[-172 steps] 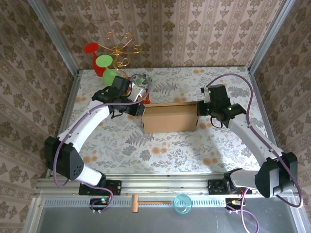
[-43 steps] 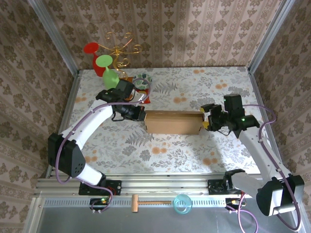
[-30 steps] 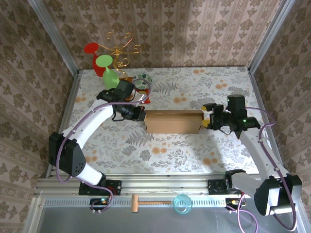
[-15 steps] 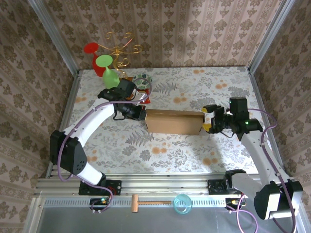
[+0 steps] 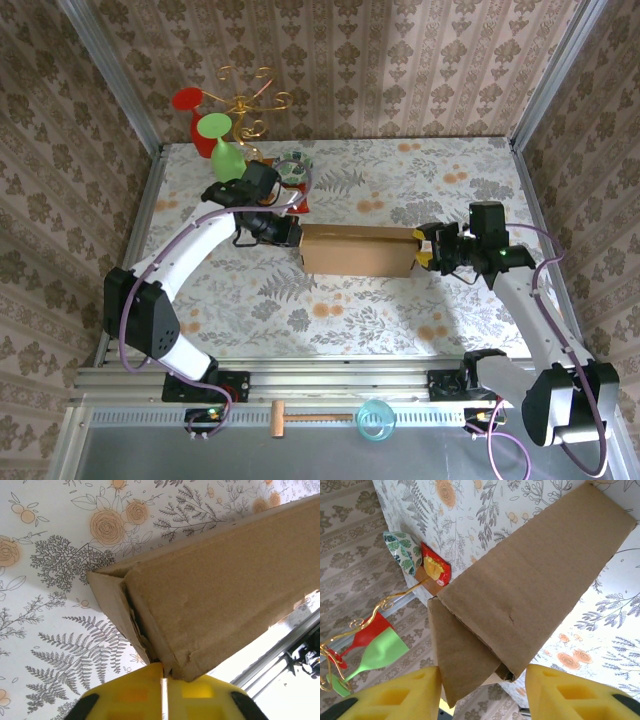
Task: Fold the paper box
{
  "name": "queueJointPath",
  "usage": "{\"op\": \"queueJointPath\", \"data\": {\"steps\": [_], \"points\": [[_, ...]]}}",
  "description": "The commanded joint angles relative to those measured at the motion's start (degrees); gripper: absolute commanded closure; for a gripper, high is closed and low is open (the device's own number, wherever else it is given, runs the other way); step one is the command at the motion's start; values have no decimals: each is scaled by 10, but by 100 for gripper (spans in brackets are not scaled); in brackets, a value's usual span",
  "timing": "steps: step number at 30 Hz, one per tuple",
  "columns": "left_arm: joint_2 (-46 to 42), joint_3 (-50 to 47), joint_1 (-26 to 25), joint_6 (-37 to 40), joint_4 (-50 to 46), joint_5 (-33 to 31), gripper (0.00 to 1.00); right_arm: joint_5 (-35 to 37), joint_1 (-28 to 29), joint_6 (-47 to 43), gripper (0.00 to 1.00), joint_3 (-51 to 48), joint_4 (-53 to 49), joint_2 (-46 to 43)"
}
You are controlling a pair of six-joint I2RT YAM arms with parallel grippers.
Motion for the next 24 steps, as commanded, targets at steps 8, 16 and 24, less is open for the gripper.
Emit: {"op": "queueJointPath", "data": {"steps": [8, 16, 24], "points": [[-77, -47, 57, -154, 118, 141, 66, 20, -1, -6, 60, -17, 13, 42], [-101, -85, 91, -215, 170, 133, 62, 23, -2, -9, 66, -14, 11, 50], [-78, -98, 85, -194, 140, 117, 62, 23, -2, -8, 68, -13, 10, 50]]}}
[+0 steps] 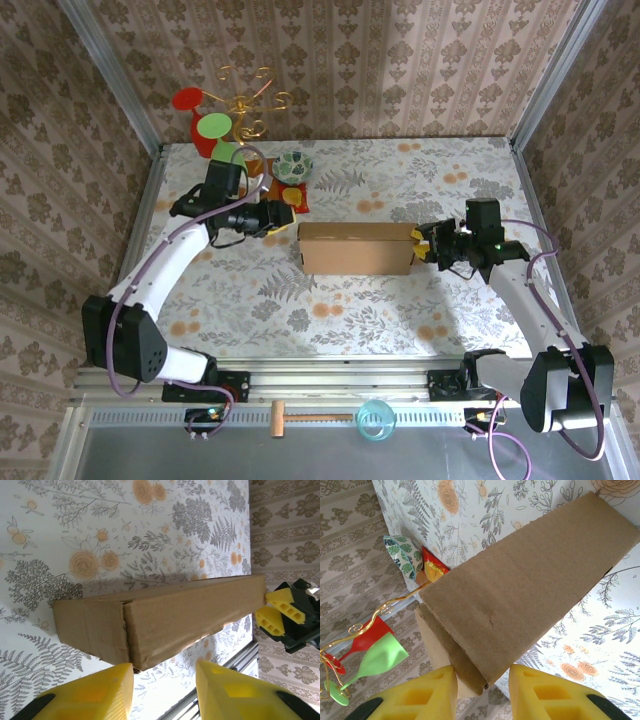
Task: Fold the paper box
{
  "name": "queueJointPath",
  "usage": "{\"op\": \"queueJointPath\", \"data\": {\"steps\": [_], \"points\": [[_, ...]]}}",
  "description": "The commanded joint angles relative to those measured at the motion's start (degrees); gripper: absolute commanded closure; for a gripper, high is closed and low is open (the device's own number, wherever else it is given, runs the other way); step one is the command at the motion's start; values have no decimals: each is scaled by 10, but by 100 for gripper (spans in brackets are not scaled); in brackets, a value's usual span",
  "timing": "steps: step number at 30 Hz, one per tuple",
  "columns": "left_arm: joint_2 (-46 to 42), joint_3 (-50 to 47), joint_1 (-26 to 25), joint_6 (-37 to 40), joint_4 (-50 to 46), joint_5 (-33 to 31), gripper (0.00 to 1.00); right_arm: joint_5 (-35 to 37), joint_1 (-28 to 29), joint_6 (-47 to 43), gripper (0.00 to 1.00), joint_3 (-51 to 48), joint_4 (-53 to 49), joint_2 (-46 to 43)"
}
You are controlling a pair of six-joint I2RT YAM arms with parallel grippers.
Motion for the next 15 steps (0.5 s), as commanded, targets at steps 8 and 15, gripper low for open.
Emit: {"op": "queueJointPath", "data": {"steps": [8, 15], "points": [[31, -32, -32, -9, 39, -3, 58, 21, -2, -10, 70, -17, -34, 11], [40, -46, -43, 10, 11, -28, 66, 22, -1, -13, 71, -24, -36, 7]]}}
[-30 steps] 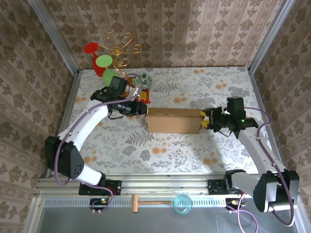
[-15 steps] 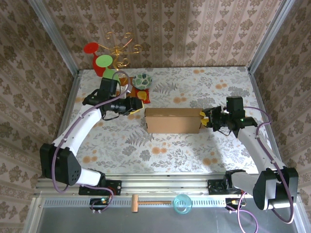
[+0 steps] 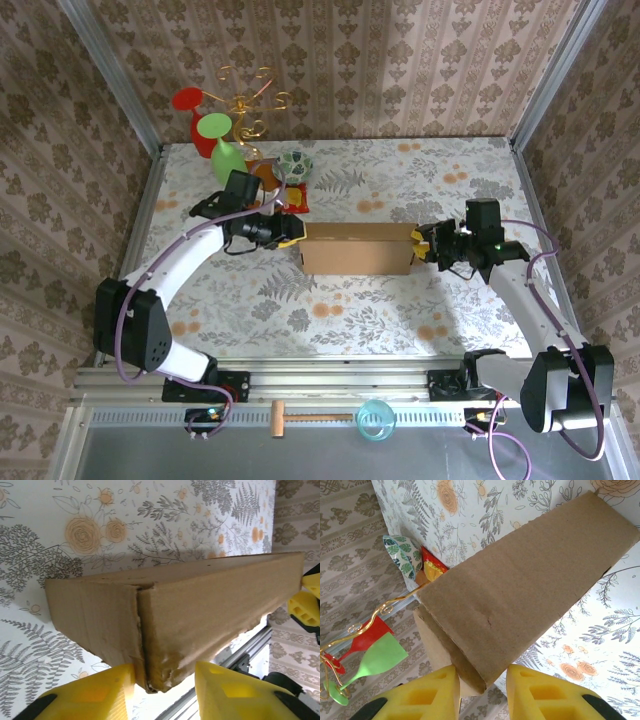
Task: Fold the paper box
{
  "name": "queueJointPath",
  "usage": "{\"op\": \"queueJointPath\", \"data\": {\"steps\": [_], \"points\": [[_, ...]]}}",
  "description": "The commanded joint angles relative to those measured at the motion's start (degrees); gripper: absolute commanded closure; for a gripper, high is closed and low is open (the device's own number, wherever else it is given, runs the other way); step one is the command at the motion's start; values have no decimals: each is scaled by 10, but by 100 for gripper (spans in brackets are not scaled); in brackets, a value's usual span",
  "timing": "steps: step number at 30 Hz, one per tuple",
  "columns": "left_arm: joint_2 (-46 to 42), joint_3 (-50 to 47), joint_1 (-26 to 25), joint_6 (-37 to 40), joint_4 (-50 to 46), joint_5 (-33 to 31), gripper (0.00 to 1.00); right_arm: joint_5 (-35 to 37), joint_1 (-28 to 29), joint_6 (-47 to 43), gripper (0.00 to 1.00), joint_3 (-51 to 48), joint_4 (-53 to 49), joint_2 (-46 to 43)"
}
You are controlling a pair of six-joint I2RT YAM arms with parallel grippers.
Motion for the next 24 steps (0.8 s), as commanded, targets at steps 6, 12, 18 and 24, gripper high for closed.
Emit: {"op": "queueJointPath", "data": {"steps": [6, 12, 18, 24], "points": [[-9, -19, -10, 17, -5, -24, 78, 29, -1, -62, 70, -5, -78, -2], [-43, -52, -45, 23, 22, -44, 79, 52, -2, -172, 67, 12, -175, -19], [-118, -138, -95, 36, 80, -130, 73, 115, -2, -284, 66, 8, -288, -58], [-158, -240, -121, 6, 190, -157, 71, 164, -3, -292, 64, -30, -334, -118]]}}
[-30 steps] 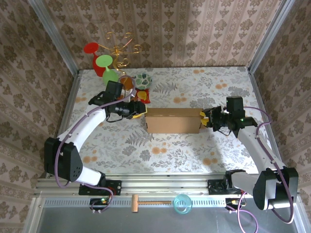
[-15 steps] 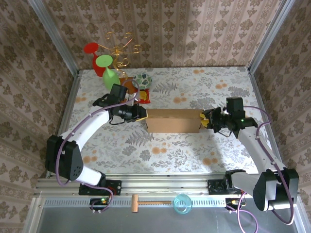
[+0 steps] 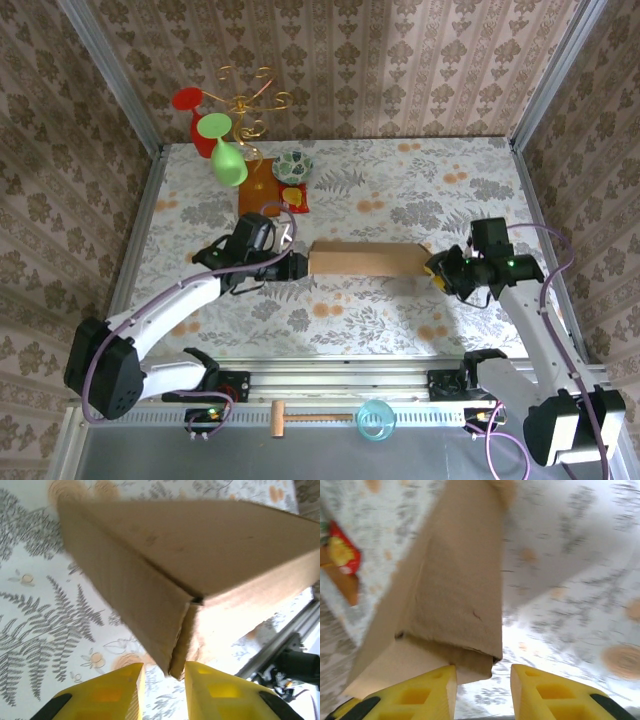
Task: Fold the paper box
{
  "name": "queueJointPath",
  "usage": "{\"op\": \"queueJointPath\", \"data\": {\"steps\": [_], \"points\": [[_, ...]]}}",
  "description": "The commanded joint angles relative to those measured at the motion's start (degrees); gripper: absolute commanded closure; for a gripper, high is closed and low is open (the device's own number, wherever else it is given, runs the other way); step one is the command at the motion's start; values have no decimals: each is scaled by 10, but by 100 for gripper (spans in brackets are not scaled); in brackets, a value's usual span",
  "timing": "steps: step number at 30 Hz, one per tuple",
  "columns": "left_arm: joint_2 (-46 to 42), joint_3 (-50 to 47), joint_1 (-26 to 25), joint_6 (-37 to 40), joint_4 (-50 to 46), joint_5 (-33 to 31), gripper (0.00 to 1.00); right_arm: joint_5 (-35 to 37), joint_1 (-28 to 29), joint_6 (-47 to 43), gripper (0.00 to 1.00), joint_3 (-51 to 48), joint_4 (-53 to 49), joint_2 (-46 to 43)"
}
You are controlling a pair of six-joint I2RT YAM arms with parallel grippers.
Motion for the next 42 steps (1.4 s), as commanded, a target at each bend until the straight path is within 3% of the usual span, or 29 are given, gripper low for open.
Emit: {"op": "queueJointPath", "data": {"steps": [1, 5, 8, 9, 10, 11, 12, 16, 20, 22, 25, 27, 28, 31, 33, 40, 42], "points": [[-8, -39, -11, -19, 69, -35, 70, 56, 0, -21, 63, -32, -74, -15], [-29, -48, -14, -35, 76, -46, 68, 63, 0, -6, 58, -30, -68, -25], [-51, -23, -3, -29, 48, -68, 61, 106, 1, -13, 49, 8, -85, -37], [-59, -15, 7, -32, 42, -71, 51, 124, 1, -20, 44, 26, -90, -38], [-67, -8, 20, -34, 39, -73, 14, 143, 0, -25, 39, 40, -94, -38], [-77, -3, 33, -39, 38, -76, 0, 164, 0, -33, 15, 59, -99, -36], [-90, -1, 53, -44, 38, -80, 0, 183, 1, -40, 0, 74, -100, -34], [-144, -7, 123, -39, 32, -116, 0, 244, 2, -68, 0, 114, -78, -35], [-194, -25, 179, -6, 4, -195, 0, 298, -1, -131, 0, 99, 8, -80], [-222, -33, 185, 35, -18, -265, 0, 359, 0, -152, 0, 72, 52, -104], [-246, -46, 185, 57, -60, -427, 0, 490, 0, -176, 0, 18, 116, -116], [-244, -52, 186, 54, -88, -540, 0, 502, 2, -288, 0, -51, 255, -119], [-244, -61, 190, 83, -74, -558, 0, 503, 4, -324, 0, -82, 316, -119], [-255, -95, 216, 177, -22, -538, 0, 482, 13, -458, 0, -200, 529, -99], [-262, -116, 236, 209, 1, -543, 0, 463, 13, -497, 0, -247, 625, -58], [-218, -172, 317, 291, 100, -480, 0, 372, 8, -529, 0, -281, 834, 114], [-192, -192, 345, 325, 148, -424, 0, 348, 0, -536, 0, -272, 892, 159]]}}
